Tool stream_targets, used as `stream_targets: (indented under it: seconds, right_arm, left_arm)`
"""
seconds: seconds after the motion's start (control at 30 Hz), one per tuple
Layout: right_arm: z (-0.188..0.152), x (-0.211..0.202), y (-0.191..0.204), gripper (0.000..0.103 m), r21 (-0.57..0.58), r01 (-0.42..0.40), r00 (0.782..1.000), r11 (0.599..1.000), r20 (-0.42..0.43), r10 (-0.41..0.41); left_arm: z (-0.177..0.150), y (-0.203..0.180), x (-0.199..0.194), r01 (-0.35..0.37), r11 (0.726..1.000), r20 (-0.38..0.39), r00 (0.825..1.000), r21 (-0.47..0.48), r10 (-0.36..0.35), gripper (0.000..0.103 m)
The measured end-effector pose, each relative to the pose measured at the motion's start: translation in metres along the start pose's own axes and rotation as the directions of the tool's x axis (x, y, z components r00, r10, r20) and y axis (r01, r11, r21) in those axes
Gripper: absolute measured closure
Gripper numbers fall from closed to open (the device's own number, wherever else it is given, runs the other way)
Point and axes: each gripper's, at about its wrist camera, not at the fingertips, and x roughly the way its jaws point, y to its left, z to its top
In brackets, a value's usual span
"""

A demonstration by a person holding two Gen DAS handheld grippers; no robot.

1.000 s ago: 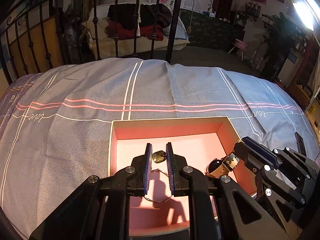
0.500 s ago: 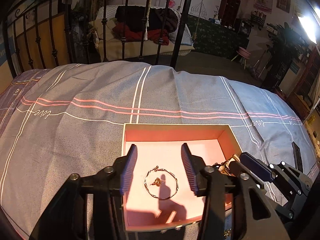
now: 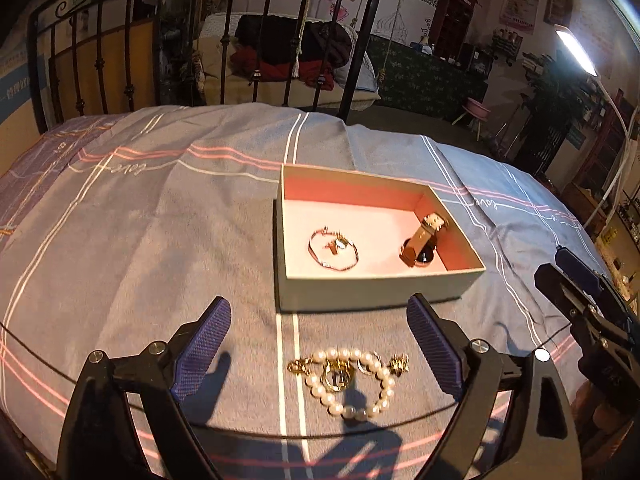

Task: Organize jewelry
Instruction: 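Grasp pearl bracelet with left gripper while right gripper approaches gold bee brooch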

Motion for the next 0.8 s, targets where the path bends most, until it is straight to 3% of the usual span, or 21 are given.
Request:
stream_targets:
  seconds: [0.1,0.3,0.43,0.57,0.7,0.8]
  right_arm:
    - [-0.028,0.000,0.001,0.028,0.009,0.005,0.999,1.000,-0.055,-0.004]
    - [-0.050,0.022,0.000,0.028,-0.005,-0.003,0.986,1.000,-0.164,0.002]
    - [-0.052,0.029,-0.003,0.028,0.002,0.003,0.983,1.000,-0.186,-0.002]
    - [-0.052,0.032,-0.005,0.028,0.006,-0.005,0.982,1.000,-0.187,0.006]
    - [-0.052,0.040,-0.002,0.028,0.012,-0.030,0.980,0.999,-0.197,0.032]
    - [-0.052,0.043,0.003,0.028,-0.008,-0.037,0.978,0.999,-0.204,0.035]
  left_arm:
    - [-0.027,-0.006,0.005,0.009,1.000,-0.050,0.999,-0.007,-0.009,0.015]
    - [-0.048,-0.025,0.025,-0.067,0.993,-0.093,0.993,0.094,0.076,0.016]
    - [-0.047,-0.020,0.034,-0.083,0.995,-0.128,0.988,0.064,0.091,0.017]
    - [-0.045,-0.006,0.022,-0.063,0.997,-0.126,0.990,-0.043,0.057,0.018]
    - [-0.046,-0.009,0.033,-0.102,0.995,-0.159,0.982,0.006,0.102,0.028]
    - [-0.047,-0.015,0.038,-0.128,0.990,-0.162,0.977,0.064,0.137,0.045]
